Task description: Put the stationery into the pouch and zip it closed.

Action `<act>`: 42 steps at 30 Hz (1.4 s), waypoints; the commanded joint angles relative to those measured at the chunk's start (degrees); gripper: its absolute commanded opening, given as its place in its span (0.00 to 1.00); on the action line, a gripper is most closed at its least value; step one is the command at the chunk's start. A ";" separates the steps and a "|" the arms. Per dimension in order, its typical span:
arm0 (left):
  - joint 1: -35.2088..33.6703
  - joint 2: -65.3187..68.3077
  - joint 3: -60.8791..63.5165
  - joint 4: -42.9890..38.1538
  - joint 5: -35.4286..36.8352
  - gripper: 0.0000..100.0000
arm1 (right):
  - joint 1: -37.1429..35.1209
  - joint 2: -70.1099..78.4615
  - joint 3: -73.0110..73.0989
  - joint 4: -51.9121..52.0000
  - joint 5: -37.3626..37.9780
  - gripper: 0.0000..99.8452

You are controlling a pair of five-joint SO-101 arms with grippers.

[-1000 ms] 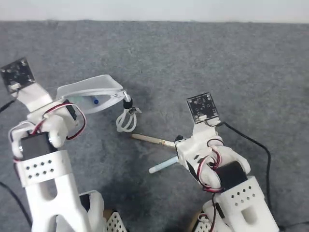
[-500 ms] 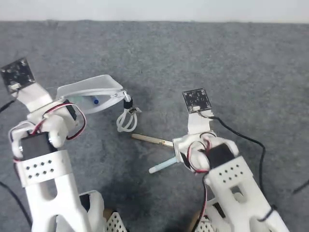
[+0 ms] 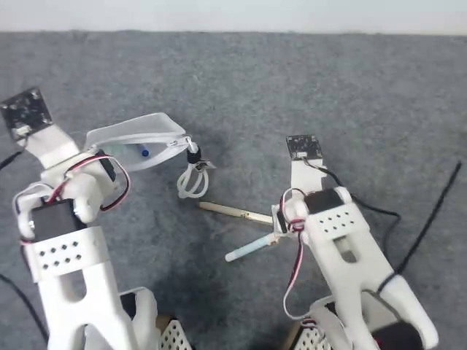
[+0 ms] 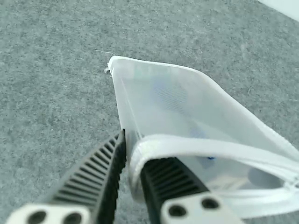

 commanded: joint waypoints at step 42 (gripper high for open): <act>-0.26 -0.35 -0.92 -2.11 0.62 0.01 | 7.52 27.91 -22.77 4.00 -10.73 0.01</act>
